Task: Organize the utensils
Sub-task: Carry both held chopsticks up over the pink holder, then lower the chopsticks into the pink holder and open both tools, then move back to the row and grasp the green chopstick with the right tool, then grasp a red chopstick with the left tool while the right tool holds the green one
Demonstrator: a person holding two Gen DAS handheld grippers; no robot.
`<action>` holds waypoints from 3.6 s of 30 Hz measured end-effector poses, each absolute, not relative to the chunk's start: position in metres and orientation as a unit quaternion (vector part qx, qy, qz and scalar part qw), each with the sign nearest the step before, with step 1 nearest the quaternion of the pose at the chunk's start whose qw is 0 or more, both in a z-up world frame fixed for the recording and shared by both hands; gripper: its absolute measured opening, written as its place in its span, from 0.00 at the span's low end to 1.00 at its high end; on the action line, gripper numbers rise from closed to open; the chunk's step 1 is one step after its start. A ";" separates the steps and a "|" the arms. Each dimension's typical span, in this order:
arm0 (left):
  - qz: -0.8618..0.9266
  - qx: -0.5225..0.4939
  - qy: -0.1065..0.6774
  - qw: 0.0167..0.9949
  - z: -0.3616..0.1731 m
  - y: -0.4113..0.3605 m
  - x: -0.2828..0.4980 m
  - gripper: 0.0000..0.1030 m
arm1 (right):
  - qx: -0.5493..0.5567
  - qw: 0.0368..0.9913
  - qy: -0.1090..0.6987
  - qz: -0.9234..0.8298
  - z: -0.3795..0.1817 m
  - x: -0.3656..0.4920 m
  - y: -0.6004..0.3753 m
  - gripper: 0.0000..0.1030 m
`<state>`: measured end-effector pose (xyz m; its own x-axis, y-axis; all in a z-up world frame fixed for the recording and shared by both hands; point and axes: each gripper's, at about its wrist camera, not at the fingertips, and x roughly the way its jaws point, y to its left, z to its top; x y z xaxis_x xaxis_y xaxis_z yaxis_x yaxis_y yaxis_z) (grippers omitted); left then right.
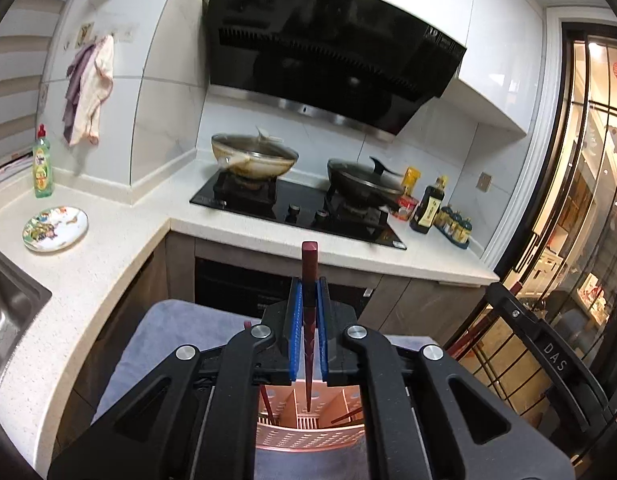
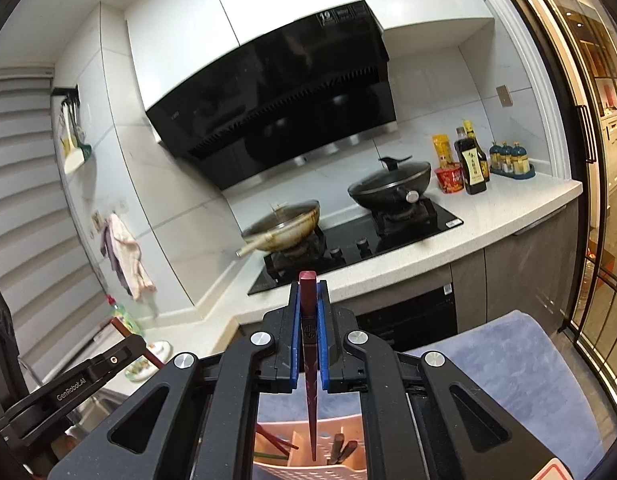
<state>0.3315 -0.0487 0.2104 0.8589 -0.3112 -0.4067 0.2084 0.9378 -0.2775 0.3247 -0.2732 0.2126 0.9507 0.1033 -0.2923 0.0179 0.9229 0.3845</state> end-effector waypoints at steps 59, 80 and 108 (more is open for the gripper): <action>-0.079 -0.043 0.387 0.918 0.007 -0.008 0.097 0.49 | 0.116 0.926 0.358 0.036 0.000 0.055 -0.204 0.29; -0.091 -0.037 0.419 0.903 -0.023 -0.016 0.077 0.55 | 0.101 0.905 0.413 0.028 -0.048 0.068 -0.183 0.22; -0.113 -0.016 0.450 0.886 -0.055 -0.049 0.073 0.61 | 0.119 0.906 0.406 0.000 -0.051 0.055 -0.215 0.06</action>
<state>0.0731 -0.0494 -0.0546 0.5702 -0.2144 -0.7930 0.1861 0.9740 -0.1296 0.0550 -0.2147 -0.0508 0.6695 0.0969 -0.7364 0.0973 0.9715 0.2163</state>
